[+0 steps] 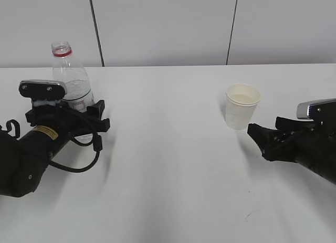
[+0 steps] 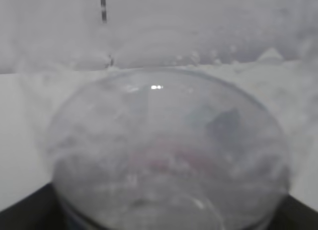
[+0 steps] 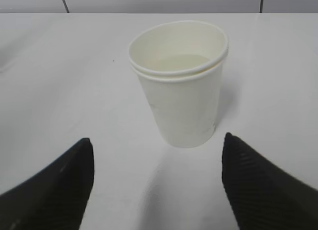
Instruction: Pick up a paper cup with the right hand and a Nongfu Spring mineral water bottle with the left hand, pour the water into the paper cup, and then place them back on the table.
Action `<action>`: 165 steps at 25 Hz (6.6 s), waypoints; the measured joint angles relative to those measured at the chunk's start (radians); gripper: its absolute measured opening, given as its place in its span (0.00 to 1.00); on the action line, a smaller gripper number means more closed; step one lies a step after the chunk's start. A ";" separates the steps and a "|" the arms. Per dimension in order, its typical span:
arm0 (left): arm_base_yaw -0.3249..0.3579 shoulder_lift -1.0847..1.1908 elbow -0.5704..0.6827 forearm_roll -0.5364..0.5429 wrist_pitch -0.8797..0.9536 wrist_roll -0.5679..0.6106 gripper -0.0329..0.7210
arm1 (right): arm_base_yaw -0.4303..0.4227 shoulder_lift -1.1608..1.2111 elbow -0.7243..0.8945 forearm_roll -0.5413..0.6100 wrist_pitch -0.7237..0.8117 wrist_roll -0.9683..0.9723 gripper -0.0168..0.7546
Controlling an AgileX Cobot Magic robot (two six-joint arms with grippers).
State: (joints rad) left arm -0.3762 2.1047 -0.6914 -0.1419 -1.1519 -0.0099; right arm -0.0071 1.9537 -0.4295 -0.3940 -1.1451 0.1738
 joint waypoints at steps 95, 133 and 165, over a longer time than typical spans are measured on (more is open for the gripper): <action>0.237 -1.191 -0.520 0.125 2.416 -0.001 0.82 | 0.000 -0.955 -0.671 0.488 2.395 -0.148 0.78; 0.237 -2.120 0.071 0.056 2.386 0.010 0.82 | 0.000 -1.970 -0.027 0.467 2.300 -0.249 0.78; 0.335 -2.120 0.147 0.118 2.232 0.045 0.82 | -0.008 -1.970 0.007 0.368 2.210 -0.233 0.78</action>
State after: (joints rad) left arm -0.0415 -0.0154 -0.5445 -0.0243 1.0803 0.0349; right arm -0.0153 -0.0166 -0.4227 -0.0264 1.0652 -0.0590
